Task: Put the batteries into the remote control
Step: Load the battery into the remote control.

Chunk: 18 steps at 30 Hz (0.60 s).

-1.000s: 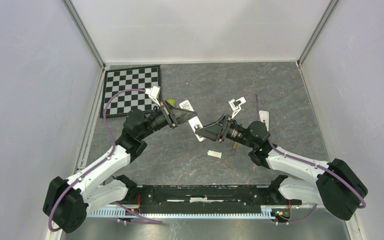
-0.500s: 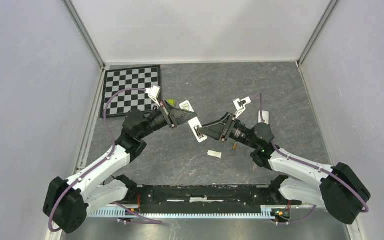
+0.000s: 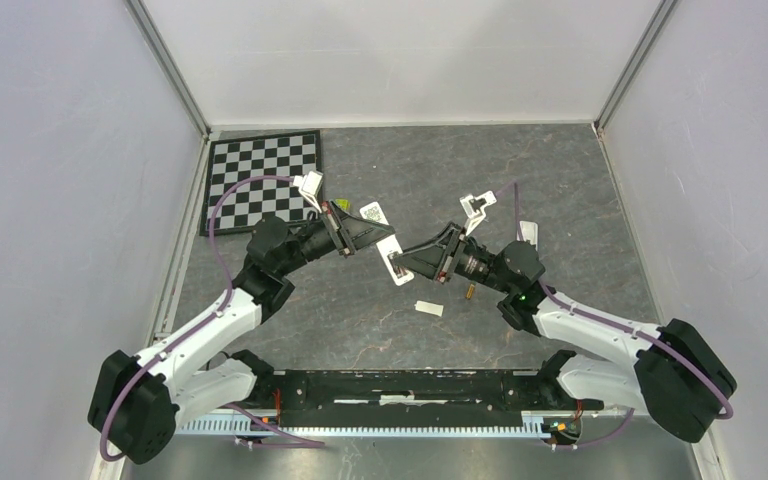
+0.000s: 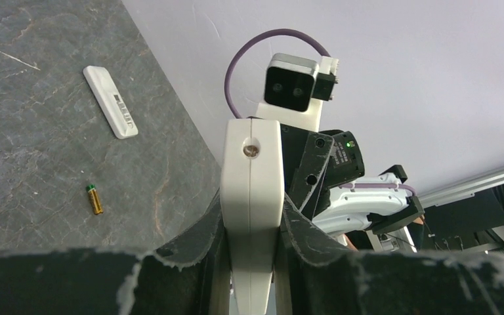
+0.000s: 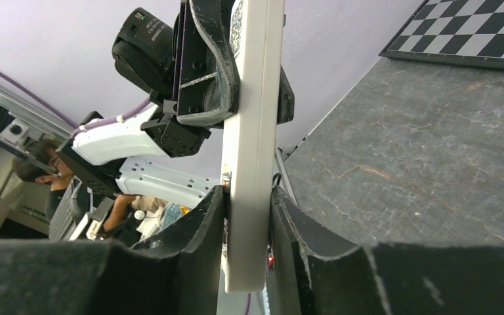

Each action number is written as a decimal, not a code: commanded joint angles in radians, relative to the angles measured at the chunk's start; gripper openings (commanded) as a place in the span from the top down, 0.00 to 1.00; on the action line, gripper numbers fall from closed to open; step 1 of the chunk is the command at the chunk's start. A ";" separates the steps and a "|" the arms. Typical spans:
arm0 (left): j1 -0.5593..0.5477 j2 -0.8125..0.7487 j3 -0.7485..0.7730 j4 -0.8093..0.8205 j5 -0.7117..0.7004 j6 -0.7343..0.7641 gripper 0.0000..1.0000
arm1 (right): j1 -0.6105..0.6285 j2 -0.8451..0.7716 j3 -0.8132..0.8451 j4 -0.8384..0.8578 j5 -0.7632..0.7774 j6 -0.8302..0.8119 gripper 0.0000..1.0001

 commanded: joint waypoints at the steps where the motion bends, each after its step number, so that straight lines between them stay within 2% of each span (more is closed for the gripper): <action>1: -0.002 -0.004 0.047 0.099 0.035 -0.018 0.98 | -0.001 0.033 0.030 -0.059 -0.048 -0.105 0.67; 5: -0.001 -0.003 0.058 0.096 0.037 -0.024 0.98 | -0.001 0.054 0.019 -0.078 -0.094 -0.146 0.76; 12: -0.002 -0.007 0.066 0.076 0.042 -0.020 0.98 | -0.001 0.062 0.009 -0.098 -0.193 -0.229 0.85; 18: 0.006 -0.008 0.091 0.033 0.042 -0.018 0.98 | -0.001 0.058 0.042 -0.206 -0.277 -0.358 0.86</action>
